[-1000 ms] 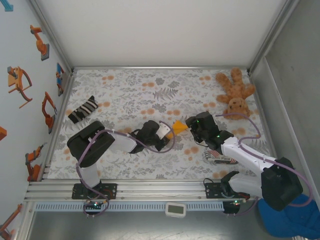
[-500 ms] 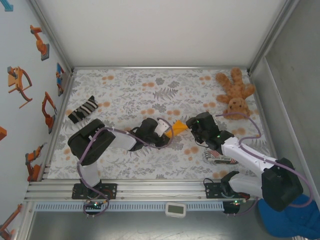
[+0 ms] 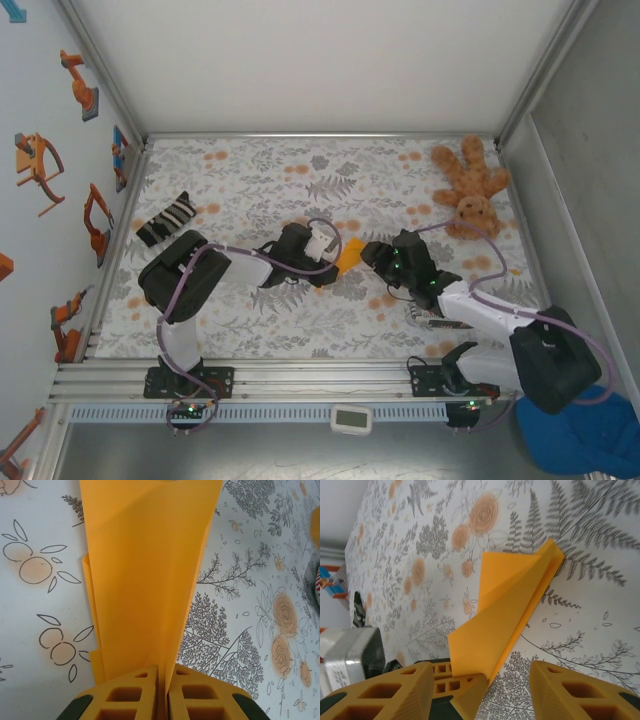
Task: Fold a paper plane with a square sheet of paper (pick it up from the middle)
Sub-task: Fold the wing for the fifth time at the center of the table.
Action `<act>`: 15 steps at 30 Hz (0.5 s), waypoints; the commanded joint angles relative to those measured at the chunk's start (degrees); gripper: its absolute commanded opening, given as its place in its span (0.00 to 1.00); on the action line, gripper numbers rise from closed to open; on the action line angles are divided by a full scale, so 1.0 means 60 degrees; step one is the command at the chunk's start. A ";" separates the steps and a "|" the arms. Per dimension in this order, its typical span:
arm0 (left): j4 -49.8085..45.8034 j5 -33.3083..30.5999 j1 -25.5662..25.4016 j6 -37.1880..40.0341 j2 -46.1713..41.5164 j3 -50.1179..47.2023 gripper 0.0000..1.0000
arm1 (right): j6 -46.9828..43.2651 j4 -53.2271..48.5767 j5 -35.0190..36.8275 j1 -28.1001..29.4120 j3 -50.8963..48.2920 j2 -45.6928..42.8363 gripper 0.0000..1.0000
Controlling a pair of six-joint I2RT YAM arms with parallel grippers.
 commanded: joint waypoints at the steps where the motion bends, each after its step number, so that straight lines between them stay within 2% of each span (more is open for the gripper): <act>1: -0.1192 0.0265 0.0113 -0.0710 0.0372 -0.0078 0.12 | -0.0349 0.1754 -0.0816 -0.0017 -0.0223 0.0571 0.48; 7: -0.1051 0.0372 0.0156 -0.1062 0.0626 -0.0118 0.12 | -0.0454 0.2477 -0.1340 0.0111 0.0002 0.1693 0.36; 15: -0.0977 0.0512 0.0273 -0.1205 0.0708 -0.0209 0.16 | -0.1010 0.3068 -0.2177 0.0162 0.0909 0.3035 0.27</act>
